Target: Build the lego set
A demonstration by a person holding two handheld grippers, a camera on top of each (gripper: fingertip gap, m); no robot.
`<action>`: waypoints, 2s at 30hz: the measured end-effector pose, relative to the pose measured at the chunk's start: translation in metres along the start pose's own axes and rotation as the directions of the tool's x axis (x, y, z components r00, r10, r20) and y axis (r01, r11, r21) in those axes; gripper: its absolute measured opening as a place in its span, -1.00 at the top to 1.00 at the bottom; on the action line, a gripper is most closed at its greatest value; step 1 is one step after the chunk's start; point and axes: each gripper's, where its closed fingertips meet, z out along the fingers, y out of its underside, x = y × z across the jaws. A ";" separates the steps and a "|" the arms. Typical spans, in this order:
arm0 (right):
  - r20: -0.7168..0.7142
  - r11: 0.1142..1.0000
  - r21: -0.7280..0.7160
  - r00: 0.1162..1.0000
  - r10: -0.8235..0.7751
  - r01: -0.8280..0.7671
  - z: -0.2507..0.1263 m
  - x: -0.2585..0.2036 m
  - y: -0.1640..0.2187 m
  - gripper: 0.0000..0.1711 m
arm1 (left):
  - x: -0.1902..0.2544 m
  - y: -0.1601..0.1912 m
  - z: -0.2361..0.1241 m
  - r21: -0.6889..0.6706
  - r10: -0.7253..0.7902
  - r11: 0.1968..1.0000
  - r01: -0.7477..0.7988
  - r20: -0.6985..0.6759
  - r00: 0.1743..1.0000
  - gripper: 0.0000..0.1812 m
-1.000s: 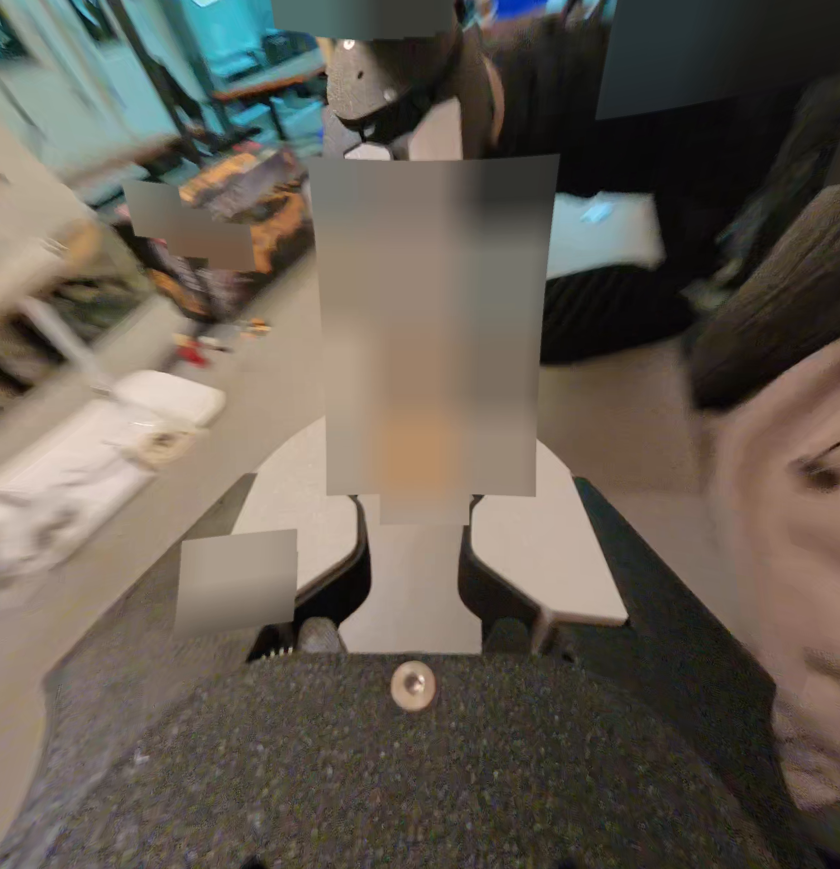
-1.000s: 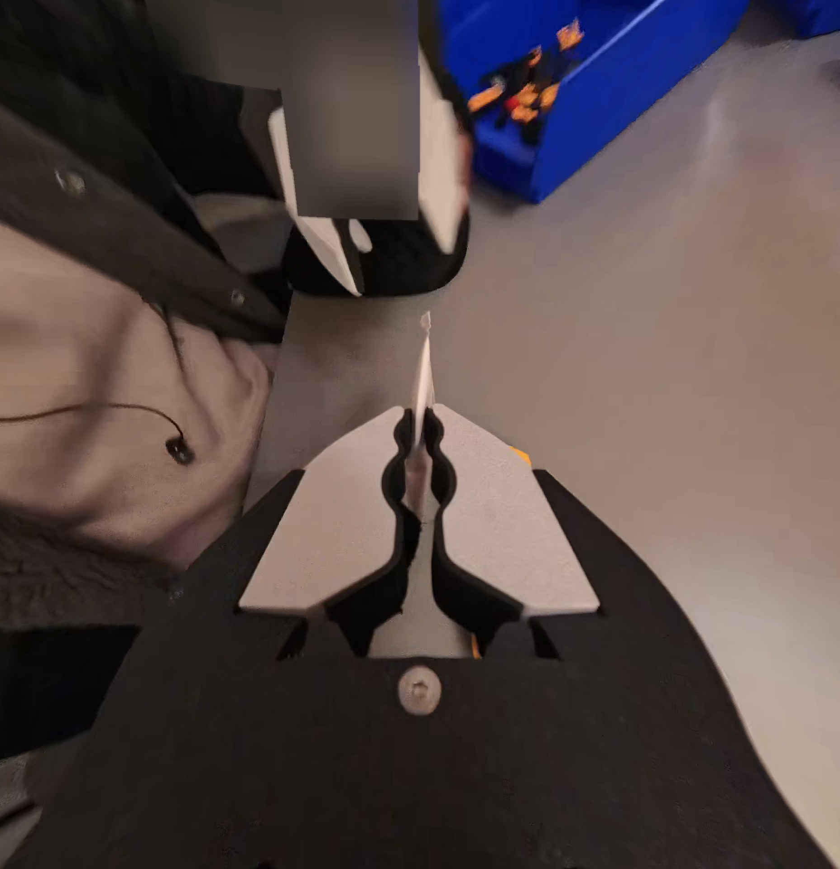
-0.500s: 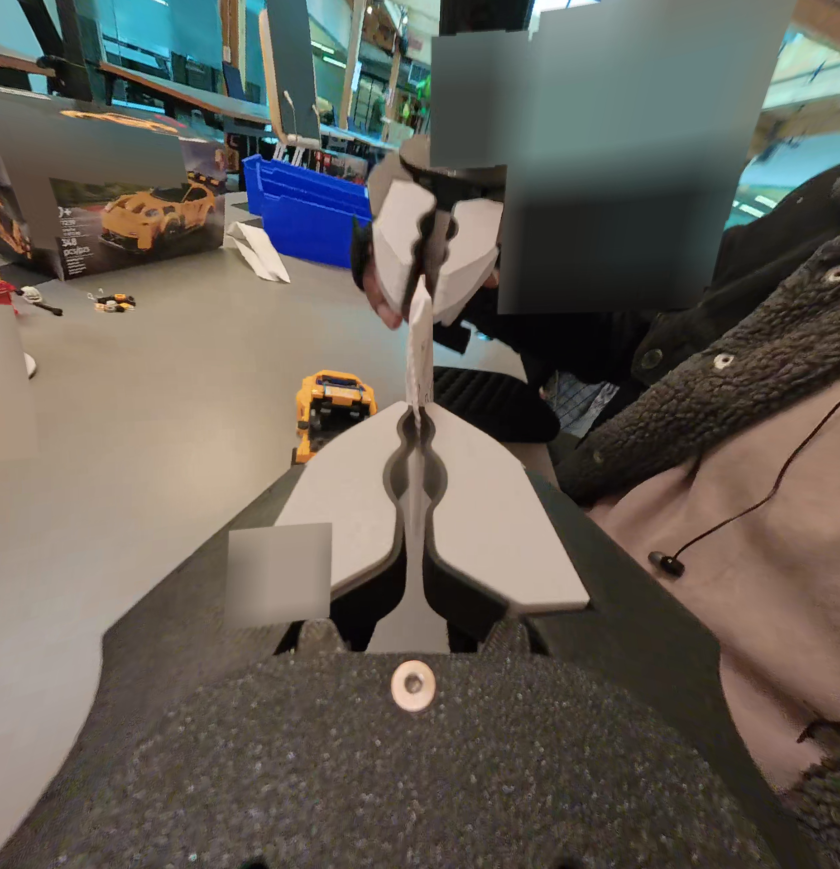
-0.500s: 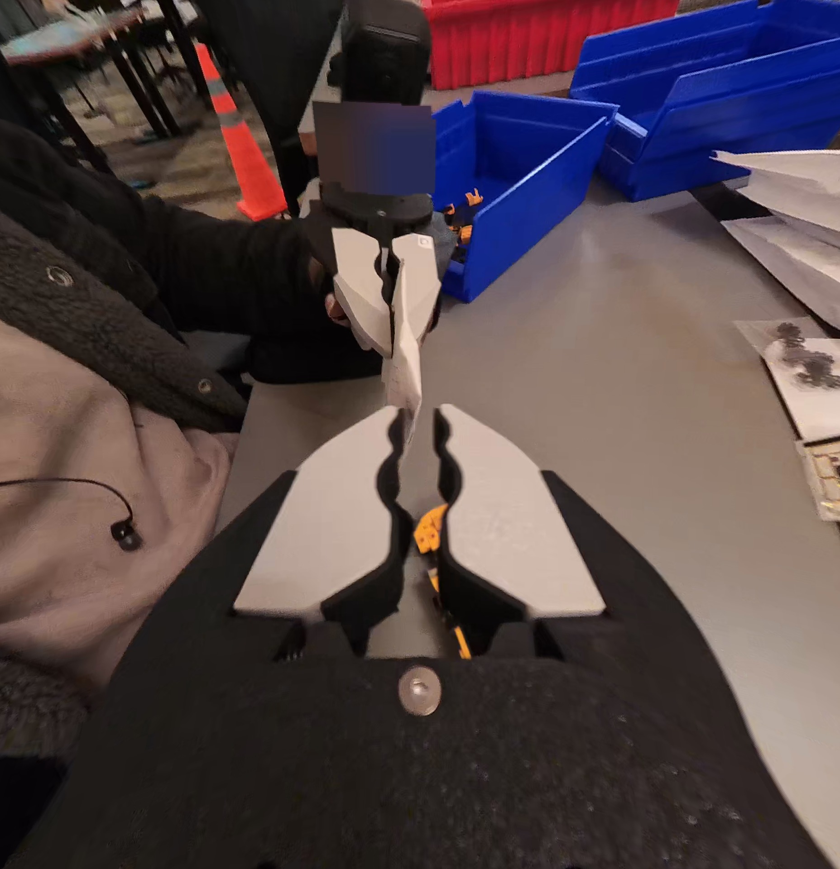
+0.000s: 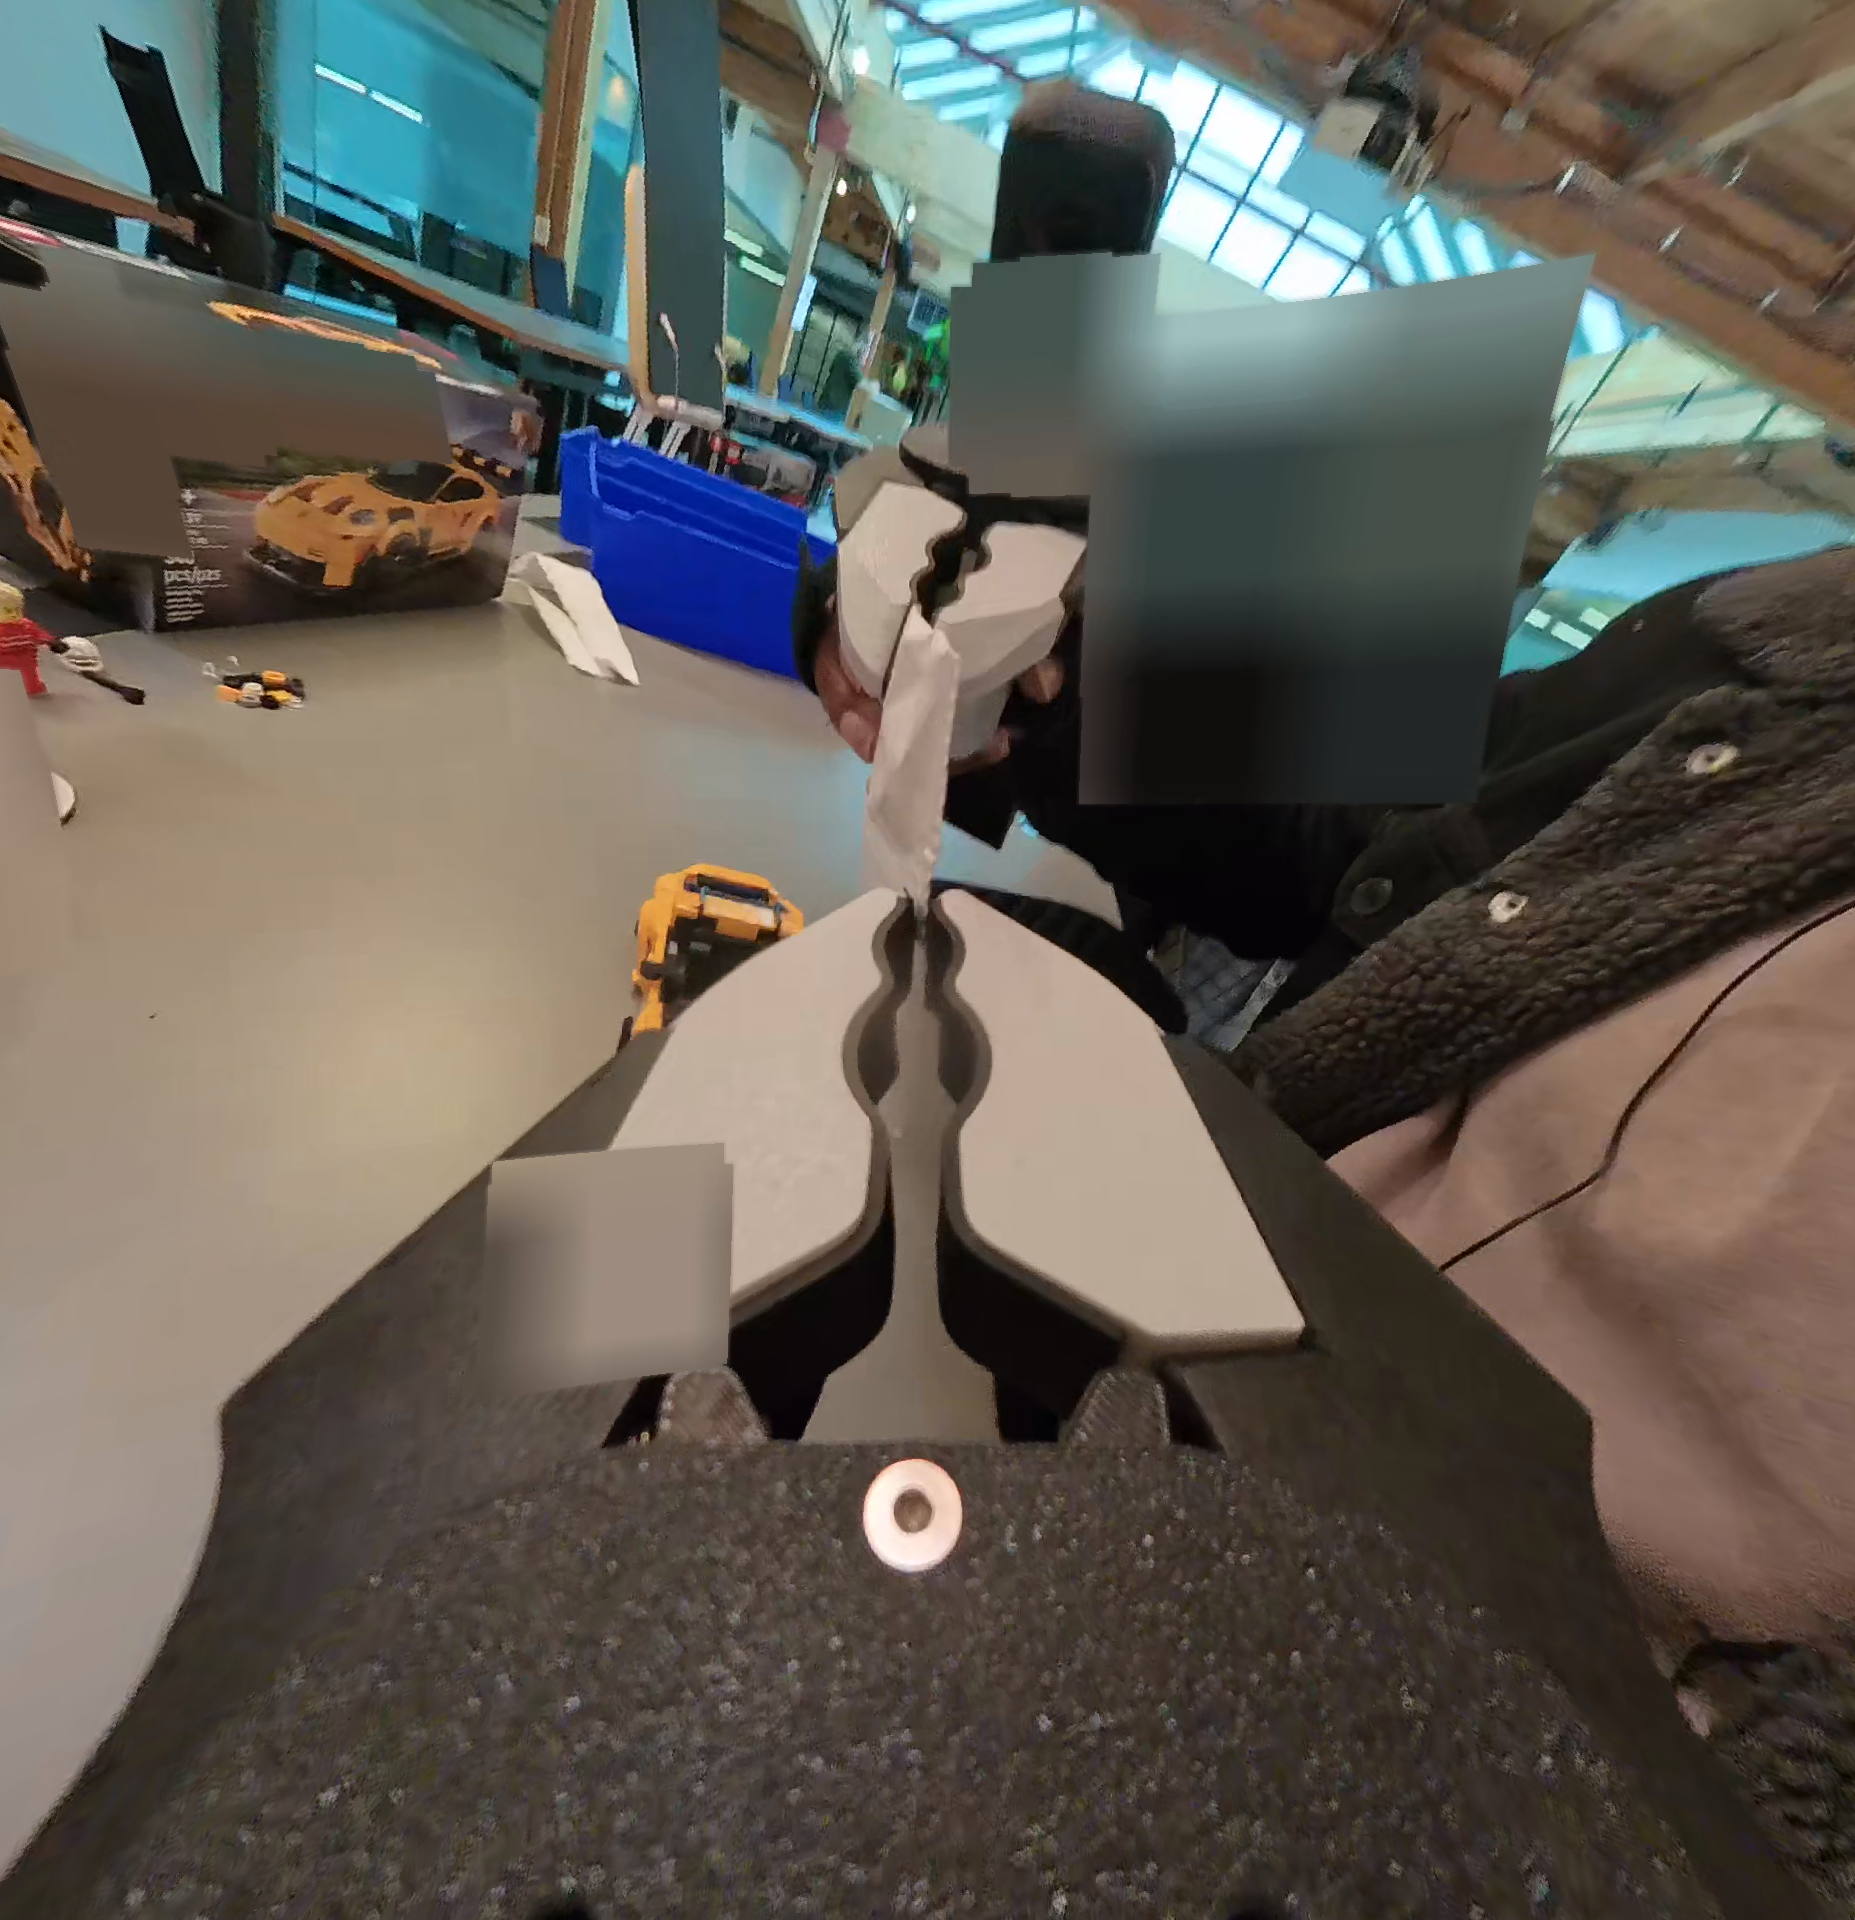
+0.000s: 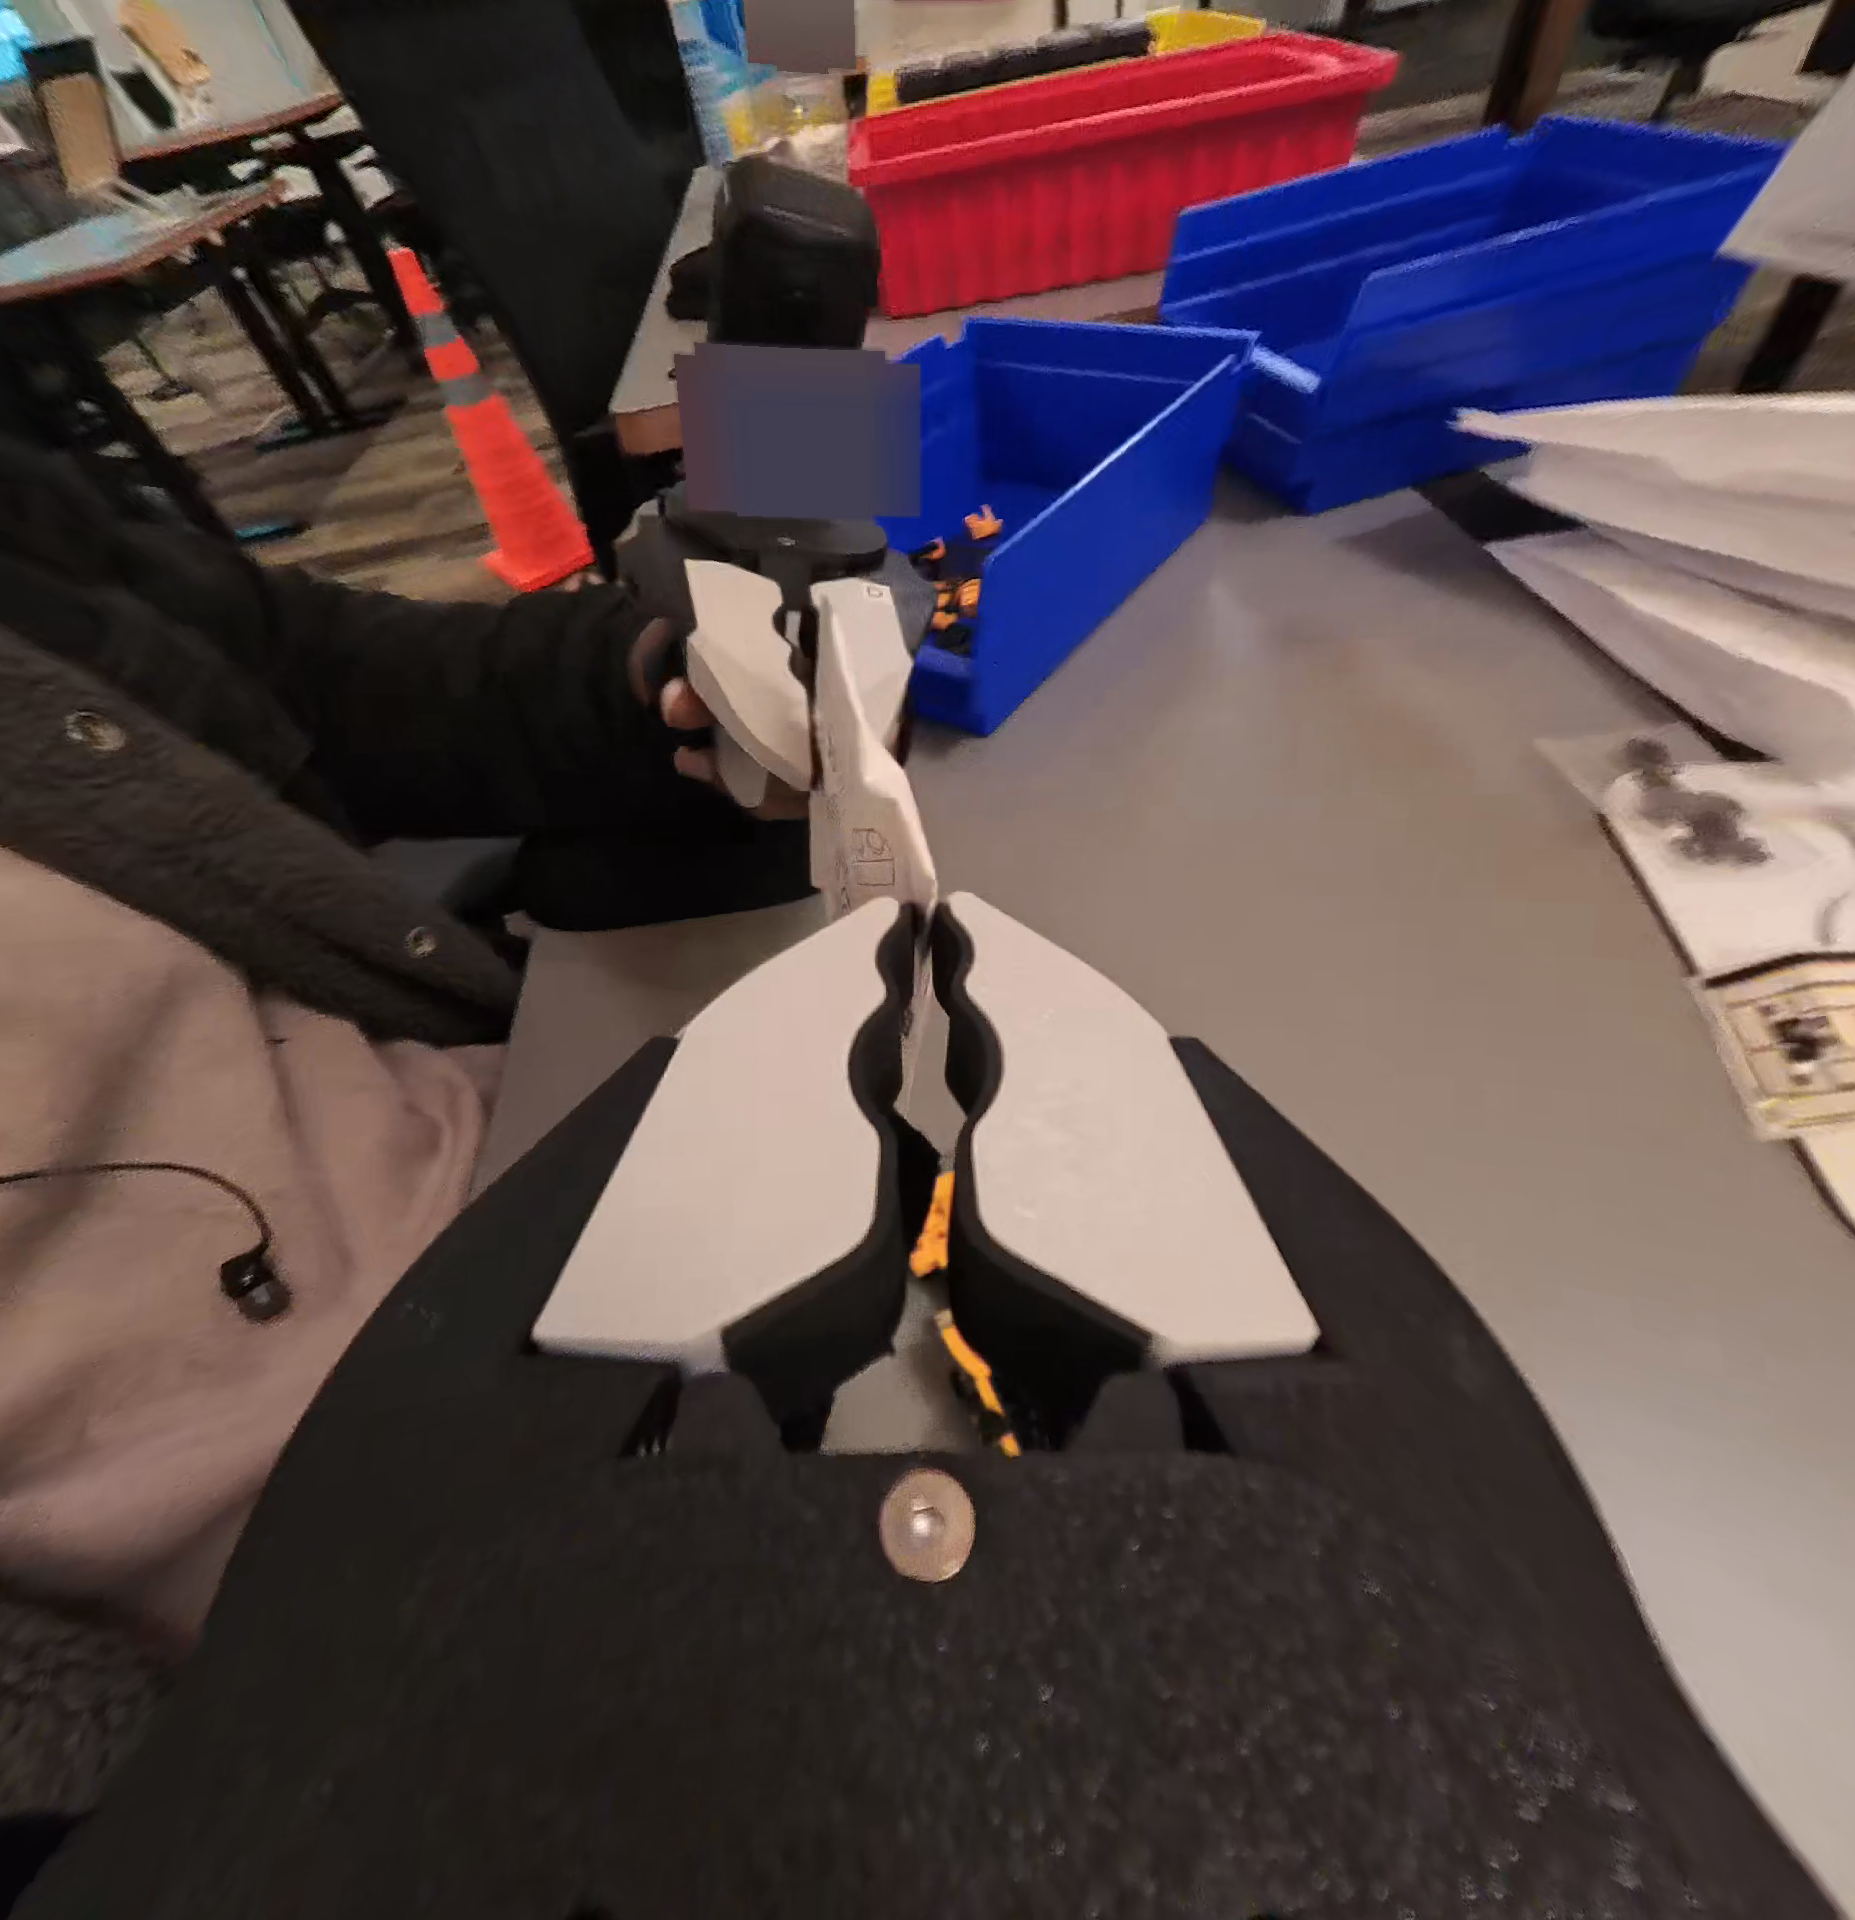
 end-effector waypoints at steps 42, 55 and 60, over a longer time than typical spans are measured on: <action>-0.087 0.941 -0.238 0.960 -0.266 0.239 0.020 0.006 0.020 0.47 | -0.020 0.015 -0.004 -0.178 -0.158 0.969 0.172 0.091 0.983 0.99; 0.142 0.892 -0.351 0.958 -0.249 0.284 0.038 -0.026 0.028 1.00 | -0.002 0.032 0.010 -0.518 0.055 0.855 -0.021 0.051 0.997 0.98; 0.158 0.920 -0.315 0.968 -0.193 0.235 0.040 -0.032 0.024 1.00 | 0.003 0.028 0.020 -0.502 0.154 0.856 -0.125 0.018 0.988 0.84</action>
